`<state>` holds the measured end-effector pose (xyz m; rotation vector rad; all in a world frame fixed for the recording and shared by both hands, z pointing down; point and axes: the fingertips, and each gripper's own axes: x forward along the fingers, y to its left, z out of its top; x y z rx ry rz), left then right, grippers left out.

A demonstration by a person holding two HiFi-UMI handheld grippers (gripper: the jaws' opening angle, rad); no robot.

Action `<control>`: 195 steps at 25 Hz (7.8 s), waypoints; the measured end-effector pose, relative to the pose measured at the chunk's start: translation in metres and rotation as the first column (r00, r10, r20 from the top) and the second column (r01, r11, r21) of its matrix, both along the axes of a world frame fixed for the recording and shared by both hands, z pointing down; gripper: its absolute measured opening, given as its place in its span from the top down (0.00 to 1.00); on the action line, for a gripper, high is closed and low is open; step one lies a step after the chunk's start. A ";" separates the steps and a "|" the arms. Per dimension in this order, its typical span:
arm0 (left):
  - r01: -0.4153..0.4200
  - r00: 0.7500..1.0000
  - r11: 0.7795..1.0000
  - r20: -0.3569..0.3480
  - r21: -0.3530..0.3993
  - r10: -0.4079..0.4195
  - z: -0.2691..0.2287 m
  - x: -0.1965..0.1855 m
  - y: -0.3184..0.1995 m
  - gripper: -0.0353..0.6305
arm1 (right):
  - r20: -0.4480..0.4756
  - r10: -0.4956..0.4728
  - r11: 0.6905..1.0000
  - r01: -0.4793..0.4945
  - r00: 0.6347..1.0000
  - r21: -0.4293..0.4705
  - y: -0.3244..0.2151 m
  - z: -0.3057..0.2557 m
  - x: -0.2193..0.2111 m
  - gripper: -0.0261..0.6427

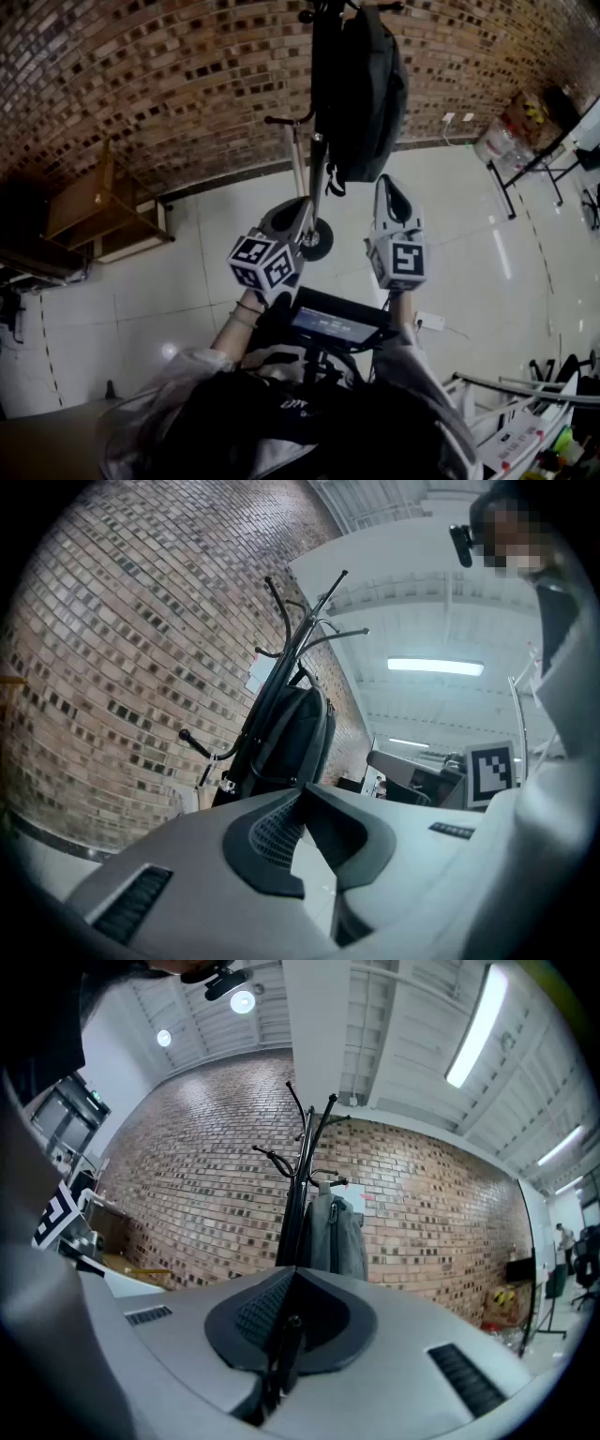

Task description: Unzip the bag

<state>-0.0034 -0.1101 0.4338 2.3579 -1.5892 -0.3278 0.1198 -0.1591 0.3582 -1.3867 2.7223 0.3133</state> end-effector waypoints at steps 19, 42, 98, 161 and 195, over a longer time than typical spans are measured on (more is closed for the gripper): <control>-0.181 0.983 0.983 -0.037 0.024 0.181 -0.017 -0.070 -0.122 0.94 | -0.368 0.454 0.860 -0.290 0.812 0.421 -0.110 -0.086 -0.049 0.91; -0.144 0.986 0.990 -0.079 0.006 0.144 -0.013 -0.051 -0.131 0.94 | -0.494 0.517 0.794 -0.177 0.699 0.581 -0.102 -0.102 -0.038 0.91; -0.228 0.970 0.967 0.117 0.113 0.215 -0.074 -0.016 -0.157 0.94 | -0.483 0.242 0.936 -0.071 0.841 0.346 -0.106 -0.091 -0.037 0.93; -0.162 0.986 0.987 0.045 0.017 0.161 -0.038 -0.032 -0.167 0.94 | -0.259 0.078 0.982 -0.119 0.963 -0.148 -0.115 0.115 -0.012 0.92; -0.360 0.932 0.932 0.034 -0.034 0.361 -0.017 -0.022 -0.193 0.94 | 0.120 0.295 0.896 -0.231 0.948 -0.379 -0.097 0.103 -0.007 0.95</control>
